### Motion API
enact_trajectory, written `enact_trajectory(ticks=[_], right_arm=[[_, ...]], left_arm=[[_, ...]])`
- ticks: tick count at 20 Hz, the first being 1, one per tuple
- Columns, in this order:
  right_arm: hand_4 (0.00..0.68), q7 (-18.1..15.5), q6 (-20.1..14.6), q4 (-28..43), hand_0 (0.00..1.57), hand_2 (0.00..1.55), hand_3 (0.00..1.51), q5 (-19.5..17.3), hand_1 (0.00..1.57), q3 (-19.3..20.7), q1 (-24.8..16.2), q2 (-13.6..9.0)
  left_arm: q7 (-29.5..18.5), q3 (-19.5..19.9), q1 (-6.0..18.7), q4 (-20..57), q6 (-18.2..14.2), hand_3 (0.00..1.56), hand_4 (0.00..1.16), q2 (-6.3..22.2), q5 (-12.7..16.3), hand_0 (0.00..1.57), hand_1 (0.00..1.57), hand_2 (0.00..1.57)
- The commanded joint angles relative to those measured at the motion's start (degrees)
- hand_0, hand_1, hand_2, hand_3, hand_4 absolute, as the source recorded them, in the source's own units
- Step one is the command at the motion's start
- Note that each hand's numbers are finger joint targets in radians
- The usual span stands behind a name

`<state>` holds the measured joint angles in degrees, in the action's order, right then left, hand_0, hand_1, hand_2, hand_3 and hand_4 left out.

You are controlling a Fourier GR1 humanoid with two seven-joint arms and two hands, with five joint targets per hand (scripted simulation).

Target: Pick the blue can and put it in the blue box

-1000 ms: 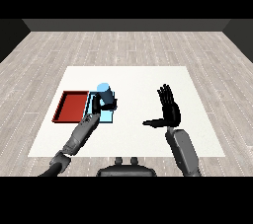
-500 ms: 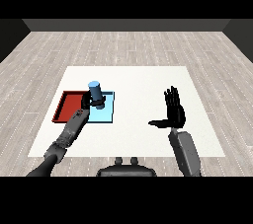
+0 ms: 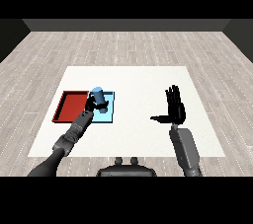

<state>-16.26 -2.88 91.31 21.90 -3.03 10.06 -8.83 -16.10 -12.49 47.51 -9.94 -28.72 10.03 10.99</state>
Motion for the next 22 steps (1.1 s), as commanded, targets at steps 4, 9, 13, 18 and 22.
enact_trajectory(ticks=[4, 9, 13, 18, 22], right_arm=[[0.0, -0.1, 2.0, -1.7, 0.0, 0.0, 0.0, 3.3, 0.0, 3.4, 0.6, -0.5], [0.0, 2.3, 3.1, 0.8, 0.0, 0.0, 0.0, 4.0, 0.0, 4.4, -0.4, -2.5], [0.0, 0.6, 0.6, 0.4, 0.0, 0.0, 0.0, 1.0, 0.0, 2.4, 2.1, 0.3], [0.0, 2.7, 0.8, 1.8, 0.0, 0.0, 0.0, 1.0, 0.0, 3.4, 1.2, -1.4], [0.0, 1.2, 2.1, 1.1, 0.0, 0.0, 0.0, 1.1, 0.0, 2.6, 1.5, -0.8]], left_arm=[[0.2, 6.5, -0.3, 4.8, -1.0, 1.14, 0.75, -3.1, 4.8, 0.8, 0.8, 0.89], [5.5, 1.3, 2.1, 9.8, -1.1, 0.0, 0.0, -1.3, -1.5, 0.0, 0.0, 0.0], [5.4, 2.4, 3.1, 8.2, -5.1, 0.0, 0.0, -0.7, -0.9, 0.0, 0.0, 0.0], [-0.7, 6.2, 2.2, 4.2, -9.3, 0.0, 0.0, -0.8, 2.2, 0.0, 0.0, 0.0], [-17.8, 10.5, 2.1, -9.1, -4.2, 0.0, 0.0, 0.7, 6.3, 0.0, 0.0, 0.0]])
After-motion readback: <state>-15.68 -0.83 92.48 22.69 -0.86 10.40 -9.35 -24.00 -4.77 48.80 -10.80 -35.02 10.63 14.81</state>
